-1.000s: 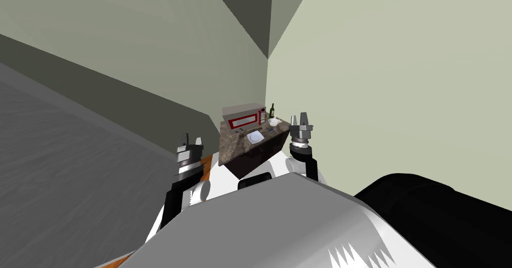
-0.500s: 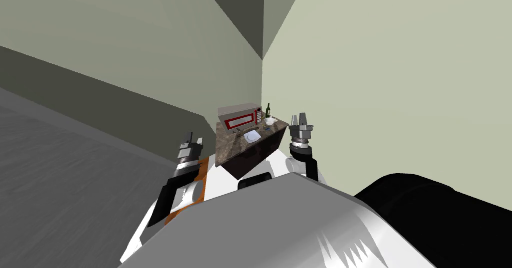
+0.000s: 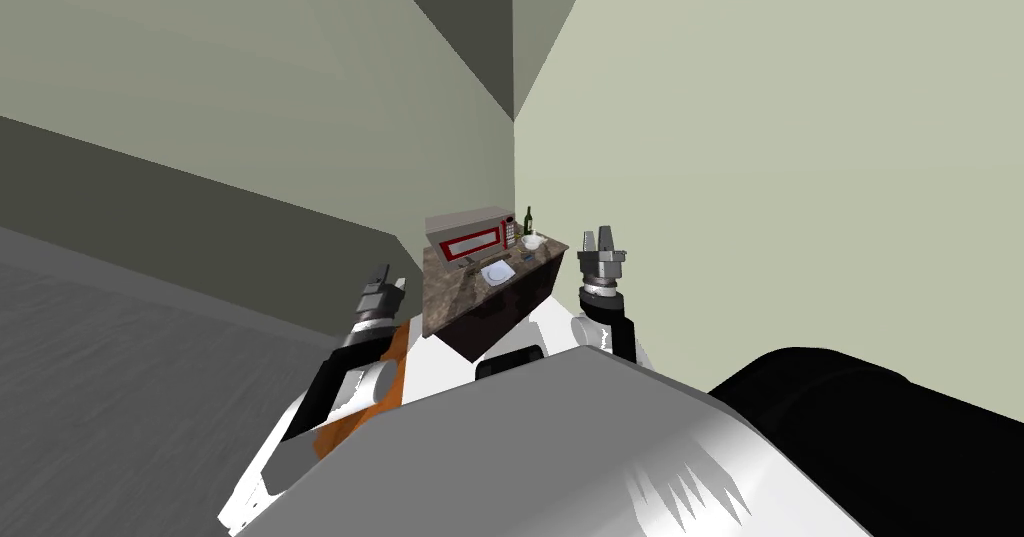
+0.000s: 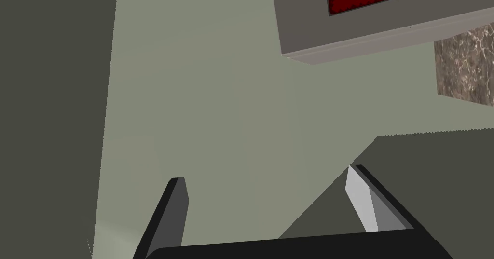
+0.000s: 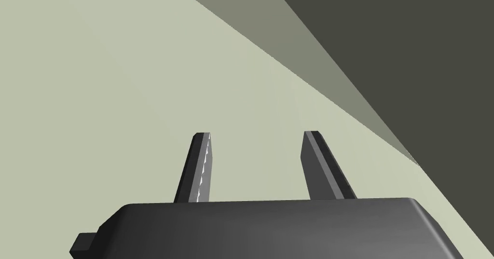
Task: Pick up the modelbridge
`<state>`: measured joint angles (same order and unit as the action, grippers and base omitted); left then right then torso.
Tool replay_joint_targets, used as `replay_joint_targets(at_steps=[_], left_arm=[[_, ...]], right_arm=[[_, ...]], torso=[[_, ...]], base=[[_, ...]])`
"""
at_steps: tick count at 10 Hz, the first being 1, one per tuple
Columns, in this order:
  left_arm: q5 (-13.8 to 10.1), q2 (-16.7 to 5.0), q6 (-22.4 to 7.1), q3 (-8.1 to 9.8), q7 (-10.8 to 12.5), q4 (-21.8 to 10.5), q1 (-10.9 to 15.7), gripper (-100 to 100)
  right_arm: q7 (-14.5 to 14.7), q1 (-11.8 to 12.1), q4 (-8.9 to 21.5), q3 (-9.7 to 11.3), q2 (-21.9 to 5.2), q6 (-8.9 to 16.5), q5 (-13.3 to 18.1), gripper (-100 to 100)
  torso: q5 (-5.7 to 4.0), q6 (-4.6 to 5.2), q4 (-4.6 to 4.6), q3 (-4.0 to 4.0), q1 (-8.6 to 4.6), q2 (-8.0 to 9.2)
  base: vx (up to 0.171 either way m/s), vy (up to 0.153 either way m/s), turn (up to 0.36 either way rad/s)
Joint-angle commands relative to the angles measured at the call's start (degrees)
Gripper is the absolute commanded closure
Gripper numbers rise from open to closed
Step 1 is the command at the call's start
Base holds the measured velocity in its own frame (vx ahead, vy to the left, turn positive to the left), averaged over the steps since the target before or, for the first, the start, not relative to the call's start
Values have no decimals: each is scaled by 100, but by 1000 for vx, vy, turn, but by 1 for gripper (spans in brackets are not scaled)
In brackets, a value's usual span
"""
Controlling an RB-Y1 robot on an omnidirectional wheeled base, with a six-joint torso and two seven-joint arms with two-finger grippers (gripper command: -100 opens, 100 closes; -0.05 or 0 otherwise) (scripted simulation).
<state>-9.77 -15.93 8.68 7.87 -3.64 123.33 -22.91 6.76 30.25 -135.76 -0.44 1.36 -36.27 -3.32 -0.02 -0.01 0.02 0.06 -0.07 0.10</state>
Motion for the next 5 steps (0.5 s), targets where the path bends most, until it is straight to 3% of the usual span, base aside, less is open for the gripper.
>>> replay_joint_targets(at_steps=[1,4,5], left_arm=[[-14,-31,-159,19,13,2,18,-100],[-180,-368,-685,204,180,-131,177,-100],[-180,-368,-814,204,180,-131,177,-100]], right_arm=[[0,0,0,0,0,0,0,0],[0,0,0,0,0,0,0,0],[0,0,0,0,0,0,0,0]], torso=[[0,0,0,0,0,0],[1,0,-1,-3,4,-6],[0,2,-1,-2,1,-3]], base=[[-8,-7,16],[-15,-19,-130],[-14,-21,-76]])
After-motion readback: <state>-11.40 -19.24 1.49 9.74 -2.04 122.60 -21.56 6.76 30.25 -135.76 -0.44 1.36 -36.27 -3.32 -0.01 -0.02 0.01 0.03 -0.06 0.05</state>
